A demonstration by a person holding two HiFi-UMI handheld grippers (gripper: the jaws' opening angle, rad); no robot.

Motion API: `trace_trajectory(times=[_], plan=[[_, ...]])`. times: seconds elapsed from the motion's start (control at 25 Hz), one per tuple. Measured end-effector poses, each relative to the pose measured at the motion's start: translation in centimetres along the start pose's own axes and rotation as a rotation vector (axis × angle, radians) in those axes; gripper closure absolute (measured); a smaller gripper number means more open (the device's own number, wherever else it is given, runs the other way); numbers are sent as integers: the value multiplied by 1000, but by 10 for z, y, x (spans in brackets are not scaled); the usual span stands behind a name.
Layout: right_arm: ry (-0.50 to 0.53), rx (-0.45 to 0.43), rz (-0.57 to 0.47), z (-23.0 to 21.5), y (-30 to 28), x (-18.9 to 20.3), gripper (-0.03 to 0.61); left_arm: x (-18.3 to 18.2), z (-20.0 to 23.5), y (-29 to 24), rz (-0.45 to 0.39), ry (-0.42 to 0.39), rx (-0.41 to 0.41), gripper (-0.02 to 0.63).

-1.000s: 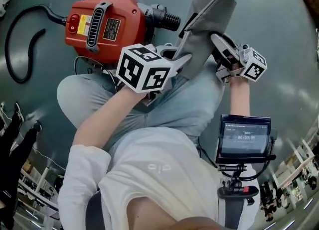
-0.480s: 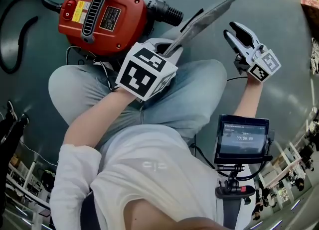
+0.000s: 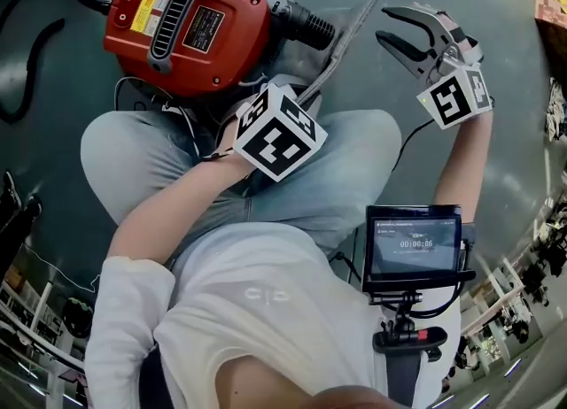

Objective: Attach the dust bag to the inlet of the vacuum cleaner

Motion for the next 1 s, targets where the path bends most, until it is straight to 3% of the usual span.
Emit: trace_trajectory(times=[0.08,0.16,0.32,0.44,0.48,0.52,0.64,0.8,1.0], plan=[[160,-72,73,-1,-16,-10,416,-2,1,1,5,-24,-4,598],[255,-115,106,-1,-27,-14,416,-3,-1,1,17,-61,-7,598],[359,-223,157,4,-41,-14,416,-4,-6,0,34,-122,0,598],[436,-310,232,12,-55,-11,419,-6,-4,1,25,-122,4,598],[443,-302,239,12,-56,-11,451,-6,-3,2,16,-105,8,598],[433,-272,234,11,-55,-11,547,-7,-1,3,2,-77,14,598],[353,-130,208,1,-47,-14,557,-13,8,13,-57,2,21,598],[277,56,165,-3,-41,-19,557,-17,11,24,-113,17,-6,598],[233,76,168,-5,-55,-20,557,-17,18,26,-107,30,-61,598]])
Point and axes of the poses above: the fingertips, and each gripper's own axes: y backward along the fingers, z to its left, x out of its underside, the point moved 9 cm from there along y, backward along the fingers, and after that the axes turned 6 degrees about -x, right-handed, at the moved point
